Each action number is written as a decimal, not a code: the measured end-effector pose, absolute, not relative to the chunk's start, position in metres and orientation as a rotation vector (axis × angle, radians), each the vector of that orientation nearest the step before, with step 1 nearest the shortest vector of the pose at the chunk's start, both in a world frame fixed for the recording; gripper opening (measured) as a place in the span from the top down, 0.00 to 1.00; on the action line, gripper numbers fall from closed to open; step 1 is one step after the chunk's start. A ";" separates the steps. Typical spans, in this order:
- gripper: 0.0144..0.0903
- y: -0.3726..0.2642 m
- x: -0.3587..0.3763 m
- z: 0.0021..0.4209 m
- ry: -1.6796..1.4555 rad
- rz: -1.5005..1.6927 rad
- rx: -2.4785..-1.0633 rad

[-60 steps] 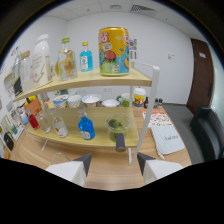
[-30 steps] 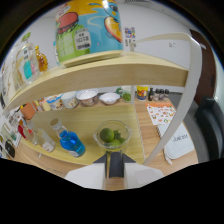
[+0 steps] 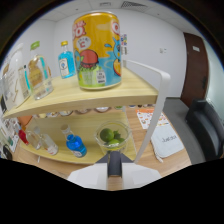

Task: Make me a cup of Mojito.

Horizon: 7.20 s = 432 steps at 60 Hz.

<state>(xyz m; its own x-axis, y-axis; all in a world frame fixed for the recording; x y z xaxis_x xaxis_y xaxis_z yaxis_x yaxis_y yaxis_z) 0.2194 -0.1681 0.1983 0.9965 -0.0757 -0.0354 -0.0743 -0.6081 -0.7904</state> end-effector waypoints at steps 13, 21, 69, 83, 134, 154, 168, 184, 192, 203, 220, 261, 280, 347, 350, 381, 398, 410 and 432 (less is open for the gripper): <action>0.98 -0.215 0.194 0.219 0.146 -0.001 -2.173; 0.98 -0.242 0.172 0.201 0.159 0.015 -2.194; 0.99 -0.225 0.125 0.213 -0.931 -0.916 -1.726; 0.99 -0.214 0.111 0.219 -1.262 -1.147 -1.435; 0.98 -0.248 0.189 0.250 -0.262 -0.225 -1.847; 0.98 -0.268 0.276 0.080 0.111 0.053 -2.231; 0.98 -0.278 0.275 0.012 0.048 0.086 -2.344; 0.93 -0.281 0.276 0.000 0.045 0.081 -2.355; 0.39 -0.282 0.284 0.014 0.039 0.013 -2.331; 0.06 -0.281 0.273 0.081 0.078 -0.022 -2.210; 0.07 -0.289 0.168 0.187 0.125 0.057 -2.021; 0.07 -0.192 0.033 0.223 0.027 0.098 -1.975; 0.37 -0.126 0.028 0.190 0.009 0.063 -2.048; 0.75 -0.223 0.140 0.156 -0.083 -0.215 -2.089; 0.75 -0.224 0.146 0.152 -0.151 -0.309 -2.096; 0.75 -0.192 0.136 0.196 -1.189 -1.338 -1.581; 0.74 -0.188 0.131 0.191 -1.642 -1.666 -1.261; 0.74 -0.189 0.125 0.192 -1.676 -1.664 -1.231; 0.74 -0.209 0.104 0.243 -0.979 -0.954 -1.615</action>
<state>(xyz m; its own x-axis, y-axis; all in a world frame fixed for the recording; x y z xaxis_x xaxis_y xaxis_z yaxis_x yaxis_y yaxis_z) 0.1045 -0.2092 0.2429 0.3662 0.1506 0.9183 0.9218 -0.1938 -0.3358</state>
